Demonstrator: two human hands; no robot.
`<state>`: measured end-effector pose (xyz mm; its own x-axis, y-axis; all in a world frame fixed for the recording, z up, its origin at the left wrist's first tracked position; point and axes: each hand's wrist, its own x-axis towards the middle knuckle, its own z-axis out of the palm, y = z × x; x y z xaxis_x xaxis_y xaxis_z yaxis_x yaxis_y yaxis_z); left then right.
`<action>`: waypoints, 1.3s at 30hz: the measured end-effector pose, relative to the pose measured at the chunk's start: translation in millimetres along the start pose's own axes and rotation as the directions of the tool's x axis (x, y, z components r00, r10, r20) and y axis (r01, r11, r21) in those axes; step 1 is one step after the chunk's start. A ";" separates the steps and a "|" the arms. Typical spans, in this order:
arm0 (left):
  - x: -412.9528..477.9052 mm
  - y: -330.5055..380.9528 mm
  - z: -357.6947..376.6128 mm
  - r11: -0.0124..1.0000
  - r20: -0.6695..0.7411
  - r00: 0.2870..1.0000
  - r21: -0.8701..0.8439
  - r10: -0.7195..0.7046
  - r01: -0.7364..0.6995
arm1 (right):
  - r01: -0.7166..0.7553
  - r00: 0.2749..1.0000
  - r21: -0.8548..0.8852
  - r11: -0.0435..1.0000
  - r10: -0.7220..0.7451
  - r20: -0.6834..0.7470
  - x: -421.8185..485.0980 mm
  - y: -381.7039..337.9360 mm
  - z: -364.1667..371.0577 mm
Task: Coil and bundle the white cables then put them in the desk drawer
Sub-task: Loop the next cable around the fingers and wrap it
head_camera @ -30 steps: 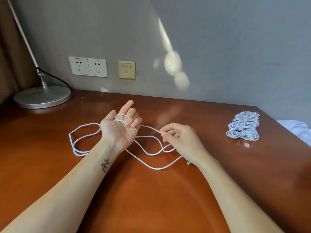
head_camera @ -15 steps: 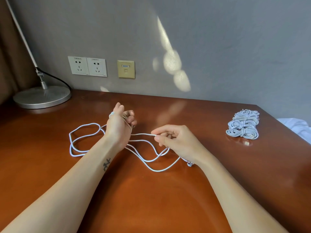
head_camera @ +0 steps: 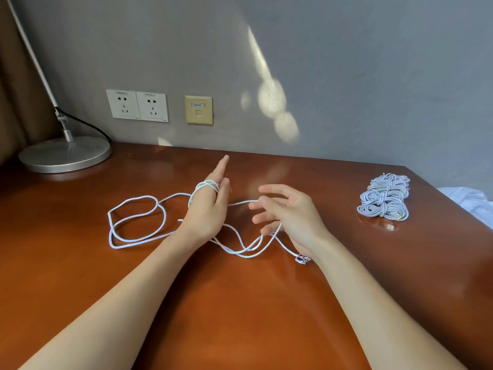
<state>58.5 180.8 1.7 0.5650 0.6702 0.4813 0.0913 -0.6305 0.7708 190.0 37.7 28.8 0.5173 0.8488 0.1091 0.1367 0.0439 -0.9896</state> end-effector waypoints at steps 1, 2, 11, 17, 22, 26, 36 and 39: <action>-0.9 -1.1 0.2 1.000 0.022 1.000 0.023 0.015 -0.015 | 0.000 1.000 -0.003 1.000 0.000 -0.008 0.1 0.0 -0.1; -1.1 -1.8 0.3 0.998 0.034 0.999 0.053 0.021 -0.023 | 0.008 1.000 -0.017 1.000 -0.008 -0.014 0.0 0.4 -0.5; -0.9 -8.2 -9.6 0.982 0.078 0.994 0.182 -0.071 0.056 | 0.079 0.996 -0.185 0.980 -0.086 -0.030 -0.7 -2.0 -3.3; -2.0 -1.2 -9.9 0.983 0.164 0.978 0.151 -0.129 0.104 | 0.195 0.974 -0.303 0.933 -0.221 -0.052 1.9 5.2 -4.3; -3.0 7.7 -6.4 0.934 0.188 0.969 0.345 -0.163 0.091 | 0.247 0.927 -0.513 0.822 -0.355 -0.122 6.2 14.9 -6.6; -3.5 11.8 -5.2 0.923 0.173 0.971 0.374 -0.166 0.092 | 0.236 0.893 -0.602 0.763 -0.414 -0.175 7.6 15.8 -9.6; -8.8 5.6 -7.2 0.989 0.182 0.977 0.115 -0.115 0.095 | 0.324 0.872 -0.562 0.761 -0.470 -0.134 6.1 12.6 -8.4; -10.2 6.6 -5.7 0.991 0.238 0.965 -0.052 -0.106 0.122 | 0.349 0.882 -0.568 0.745 -0.466 -0.070 5.9 14.9 -8.9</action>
<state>48.7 172.1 4.2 0.7310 0.6208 0.2833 0.1171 -0.5231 0.8442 202.6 38.8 15.6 0.4517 0.6914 0.5639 0.7623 0.0292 -0.6465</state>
